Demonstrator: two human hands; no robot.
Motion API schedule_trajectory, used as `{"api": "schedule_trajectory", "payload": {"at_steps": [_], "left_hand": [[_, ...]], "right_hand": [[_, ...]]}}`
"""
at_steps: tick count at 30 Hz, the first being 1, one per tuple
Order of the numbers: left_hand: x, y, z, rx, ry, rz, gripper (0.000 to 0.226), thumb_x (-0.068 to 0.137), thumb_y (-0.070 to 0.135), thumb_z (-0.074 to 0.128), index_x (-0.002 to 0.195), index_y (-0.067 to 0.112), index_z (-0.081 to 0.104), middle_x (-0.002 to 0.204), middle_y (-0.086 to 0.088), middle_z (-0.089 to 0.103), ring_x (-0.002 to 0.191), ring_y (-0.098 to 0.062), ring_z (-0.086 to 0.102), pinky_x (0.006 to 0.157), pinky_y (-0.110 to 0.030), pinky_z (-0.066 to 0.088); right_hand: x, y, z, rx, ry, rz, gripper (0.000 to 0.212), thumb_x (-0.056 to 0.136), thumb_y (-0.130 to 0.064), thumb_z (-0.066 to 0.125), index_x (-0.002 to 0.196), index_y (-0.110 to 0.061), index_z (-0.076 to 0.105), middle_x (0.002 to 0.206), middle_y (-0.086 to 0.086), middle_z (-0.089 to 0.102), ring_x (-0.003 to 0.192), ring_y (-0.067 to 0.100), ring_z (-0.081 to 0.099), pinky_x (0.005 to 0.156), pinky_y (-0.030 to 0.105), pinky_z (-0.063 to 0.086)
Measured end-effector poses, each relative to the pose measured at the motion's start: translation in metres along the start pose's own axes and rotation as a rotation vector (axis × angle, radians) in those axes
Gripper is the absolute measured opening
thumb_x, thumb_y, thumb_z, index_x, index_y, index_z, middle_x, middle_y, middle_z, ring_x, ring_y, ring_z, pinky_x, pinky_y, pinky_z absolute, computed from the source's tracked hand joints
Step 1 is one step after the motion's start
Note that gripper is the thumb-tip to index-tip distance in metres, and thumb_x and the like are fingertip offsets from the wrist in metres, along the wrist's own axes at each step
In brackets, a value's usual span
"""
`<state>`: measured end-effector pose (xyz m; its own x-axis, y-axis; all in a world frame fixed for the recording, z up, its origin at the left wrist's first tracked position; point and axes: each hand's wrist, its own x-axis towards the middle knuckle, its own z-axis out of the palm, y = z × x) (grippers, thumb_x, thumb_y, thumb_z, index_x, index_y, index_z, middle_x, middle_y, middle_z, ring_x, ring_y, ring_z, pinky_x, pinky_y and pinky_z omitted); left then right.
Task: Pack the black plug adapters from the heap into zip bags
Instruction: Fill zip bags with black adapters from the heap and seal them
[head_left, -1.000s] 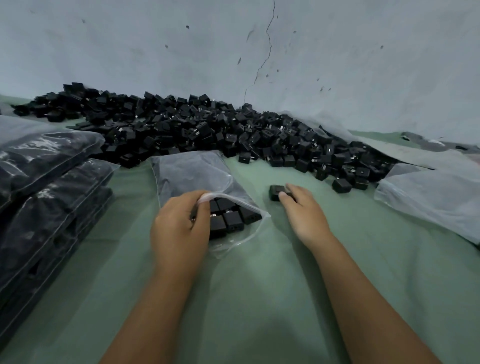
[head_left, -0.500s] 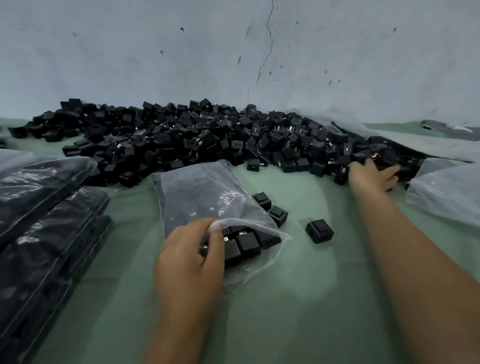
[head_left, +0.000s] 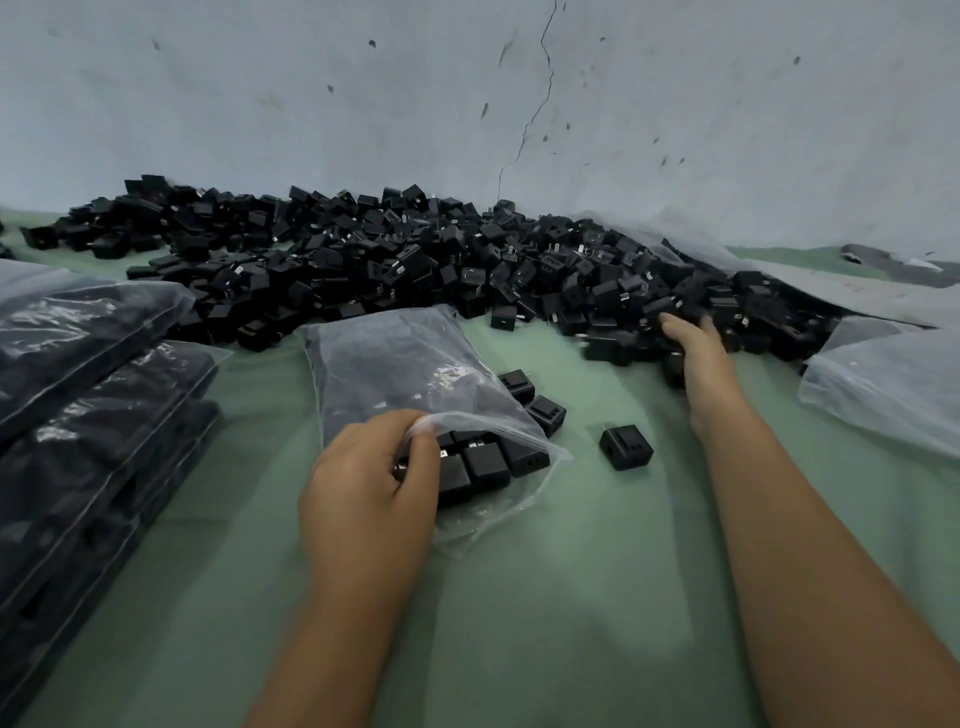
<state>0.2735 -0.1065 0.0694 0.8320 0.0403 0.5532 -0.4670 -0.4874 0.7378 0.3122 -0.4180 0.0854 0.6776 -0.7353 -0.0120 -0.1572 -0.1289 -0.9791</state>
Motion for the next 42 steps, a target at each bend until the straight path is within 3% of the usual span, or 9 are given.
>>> {"api": "schedule_trajectory", "payload": {"at_steps": [4, 12, 19, 24, 26, 29, 33, 38, 42], "left_hand": [[-0.001, 0.001, 0.000, -0.017, -0.012, 0.004, 0.024, 0.090, 0.033, 0.049, 0.085, 0.025, 0.071, 0.069, 0.013, 0.060, 0.071, -0.015, 0.057, 0.060, -0.031, 0.042], [-0.001, 0.003, -0.002, -0.024, -0.032, -0.032, 0.029, 0.089, 0.036, 0.045, 0.090, 0.025, 0.072, 0.076, 0.008, 0.065, 0.079, -0.021, 0.059, 0.066, -0.036, 0.046], [-0.004, 0.004, -0.006, -0.059, -0.067, -0.036, 0.033, 0.088, 0.037, 0.044, 0.095, 0.024, 0.074, 0.080, 0.005, 0.068, 0.083, -0.023, 0.061, 0.073, -0.043, 0.051], [-0.004, 0.002, -0.007, -0.075, -0.093, -0.046, 0.033, 0.089, 0.038, 0.044, 0.095, 0.025, 0.074, 0.081, 0.006, 0.068, 0.084, -0.022, 0.061, 0.073, -0.044, 0.052], [-0.004, 0.001, -0.007, -0.080, -0.091, -0.055, 0.033, 0.089, 0.038, 0.044, 0.094, 0.025, 0.074, 0.079, 0.008, 0.068, 0.083, -0.021, 0.062, 0.072, -0.043, 0.052], [-0.003, -0.001, -0.005, -0.100, -0.086, -0.083, 0.032, 0.087, 0.039, 0.044, 0.092, 0.026, 0.074, 0.077, 0.009, 0.067, 0.082, -0.019, 0.062, 0.072, -0.040, 0.052], [0.000, -0.002, -0.003, -0.121, -0.048, -0.062, 0.025, 0.088, 0.040, 0.049, 0.095, 0.032, 0.071, 0.082, 0.016, 0.065, 0.088, -0.012, 0.057, 0.070, -0.026, 0.044], [0.003, -0.003, -0.004, -0.091, -0.009, -0.041, 0.029, 0.088, 0.040, 0.047, 0.097, 0.029, 0.072, 0.081, 0.015, 0.061, 0.089, -0.009, 0.052, 0.075, -0.030, 0.040], [0.003, -0.003, -0.004, -0.127, -0.014, -0.058, 0.019, 0.091, 0.040, 0.046, 0.086, 0.039, 0.065, 0.074, 0.027, 0.058, 0.085, -0.003, 0.052, 0.071, -0.028, 0.042]], "right_hand": [[-0.031, 0.004, 0.001, 0.156, -0.013, -0.049, 0.028, 0.077, -0.039, 0.053, 0.095, -0.031, 0.073, 0.112, -0.009, 0.067, 0.102, 0.007, 0.061, 0.092, 0.029, 0.042], [-0.105, 0.011, 0.015, -0.073, 0.259, -0.090, 0.021, 0.080, -0.020, 0.046, 0.074, -0.021, 0.065, 0.059, -0.007, 0.053, 0.054, 0.013, 0.047, 0.053, 0.028, 0.035], [-0.137, 0.020, 0.028, -0.635, 0.057, -0.283, 0.030, 0.078, -0.021, 0.054, 0.105, -0.034, 0.053, 0.106, -0.007, 0.042, 0.100, 0.015, 0.037, 0.089, 0.030, 0.039], [-0.135, 0.021, 0.024, -0.375, -0.114, -0.333, 0.055, 0.079, -0.002, 0.055, 0.123, -0.034, 0.059, 0.110, -0.010, 0.062, 0.091, 0.003, 0.058, 0.077, 0.014, 0.043], [-0.135, 0.021, 0.023, -0.381, -0.106, -0.300, 0.051, 0.079, -0.007, 0.059, 0.124, -0.032, 0.058, 0.106, -0.011, 0.062, 0.081, -0.003, 0.057, 0.070, 0.011, 0.039], [-0.138, 0.019, 0.025, -0.393, 0.006, -0.362, 0.032, 0.080, -0.018, 0.065, 0.110, -0.030, 0.065, 0.101, -0.010, 0.061, 0.096, 0.008, 0.058, 0.075, 0.018, 0.038], [-0.160, 0.006, 0.033, -0.425, 0.248, -0.709, 0.033, 0.082, -0.030, 0.062, 0.114, -0.024, 0.061, 0.102, -0.005, 0.052, 0.095, 0.010, 0.048, 0.076, 0.020, 0.037], [-0.204, -0.004, 0.065, -0.394, 0.040, -1.102, 0.028, 0.072, -0.027, 0.056, 0.096, -0.016, 0.065, 0.088, 0.000, 0.055, 0.082, 0.017, 0.051, 0.061, 0.026, 0.043], [-0.208, 0.001, 0.081, -0.502, -0.005, -1.153, 0.030, 0.076, -0.016, 0.062, 0.105, -0.017, 0.069, 0.100, 0.001, 0.064, 0.092, 0.019, 0.060, 0.069, 0.031, 0.053]]}}
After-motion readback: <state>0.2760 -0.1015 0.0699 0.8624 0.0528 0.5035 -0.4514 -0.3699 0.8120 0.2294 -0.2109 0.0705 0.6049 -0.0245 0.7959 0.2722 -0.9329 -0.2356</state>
